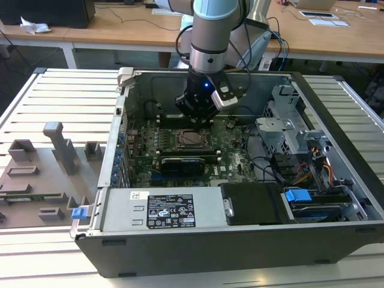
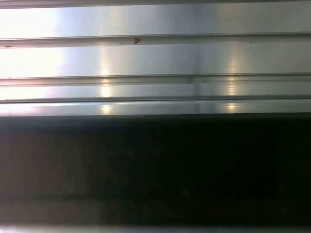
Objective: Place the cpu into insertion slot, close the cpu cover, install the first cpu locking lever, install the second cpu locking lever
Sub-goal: 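Install the first cpu locking lever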
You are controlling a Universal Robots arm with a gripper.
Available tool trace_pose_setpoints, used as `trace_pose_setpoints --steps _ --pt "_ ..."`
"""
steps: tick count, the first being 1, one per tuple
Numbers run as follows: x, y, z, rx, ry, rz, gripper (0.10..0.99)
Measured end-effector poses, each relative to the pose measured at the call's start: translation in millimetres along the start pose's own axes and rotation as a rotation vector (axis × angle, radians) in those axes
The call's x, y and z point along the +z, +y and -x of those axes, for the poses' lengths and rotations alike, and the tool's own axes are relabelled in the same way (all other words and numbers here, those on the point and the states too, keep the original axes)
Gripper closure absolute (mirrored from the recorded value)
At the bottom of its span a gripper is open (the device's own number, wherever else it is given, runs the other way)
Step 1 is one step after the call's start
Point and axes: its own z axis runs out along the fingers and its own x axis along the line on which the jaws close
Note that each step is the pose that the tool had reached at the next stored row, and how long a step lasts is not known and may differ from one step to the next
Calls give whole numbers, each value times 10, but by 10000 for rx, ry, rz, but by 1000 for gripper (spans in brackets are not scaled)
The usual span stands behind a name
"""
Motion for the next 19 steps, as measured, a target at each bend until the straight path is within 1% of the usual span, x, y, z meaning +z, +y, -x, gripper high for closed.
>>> trace_pose_setpoints --steps 2,5,7,9,12,19 --pt "3 -120 2 -1 0 1 980" --pt "6 -267 5 0 0 1 980" --pt "8 -351 6 0 0 1 980" --pt "10 -420 7 0 -1 1 980" --pt "-2 -438 7 1 0 -1 980" --pt "-147 -441 4 0 0 0 980"
